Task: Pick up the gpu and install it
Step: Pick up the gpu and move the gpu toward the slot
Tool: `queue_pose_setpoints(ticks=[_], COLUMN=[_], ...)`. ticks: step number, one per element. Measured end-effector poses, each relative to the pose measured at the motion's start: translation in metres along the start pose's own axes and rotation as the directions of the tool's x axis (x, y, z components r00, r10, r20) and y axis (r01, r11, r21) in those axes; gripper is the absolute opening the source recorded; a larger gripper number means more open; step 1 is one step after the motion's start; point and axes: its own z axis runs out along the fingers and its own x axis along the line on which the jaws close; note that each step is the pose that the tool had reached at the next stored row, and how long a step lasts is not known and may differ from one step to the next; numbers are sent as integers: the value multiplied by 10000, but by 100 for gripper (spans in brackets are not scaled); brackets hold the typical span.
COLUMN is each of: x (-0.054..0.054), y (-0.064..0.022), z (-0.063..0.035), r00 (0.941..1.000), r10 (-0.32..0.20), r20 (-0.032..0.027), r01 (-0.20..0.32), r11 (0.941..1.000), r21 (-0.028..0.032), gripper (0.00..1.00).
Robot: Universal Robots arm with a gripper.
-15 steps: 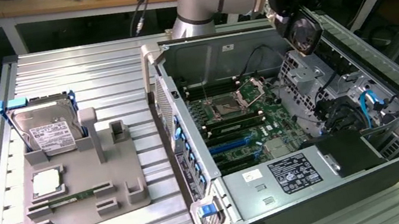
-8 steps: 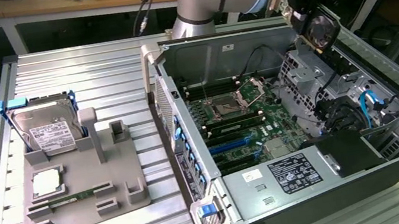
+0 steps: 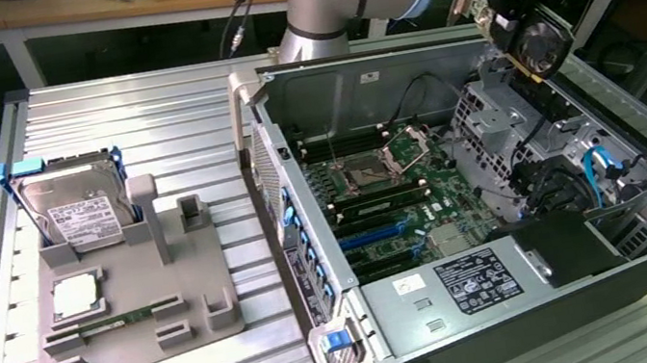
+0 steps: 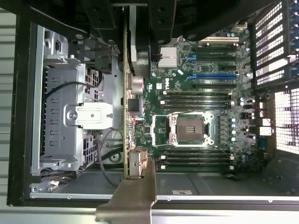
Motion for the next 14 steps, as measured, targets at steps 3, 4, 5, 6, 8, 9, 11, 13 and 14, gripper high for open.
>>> queue_pose_setpoints(ticks=[3,4,5,6,8,9,11,13,14], x=[0,0,0,0,25,52,107,184,193], y=[-1,-1,-1,-1,0,1,2,2,2], z=[0,0,-1,0,4,7,13,20,21], r00=[10000,10000,10000,10000,10000,10000,10000,10000,10000], r10=[0,0,0,0,0,-2,0,0,-1], r20=[0,0,0,0,11,19,30,41,42], r01=[0,0,0,0,0,2,0,0,1], r11=[10000,10000,10000,10000,10000,10000,10000,10000,10000], r21=[1,0,1,0,0,1,-2,-9,-12], gripper=[29,29,29,29,29,29,29,29,29])
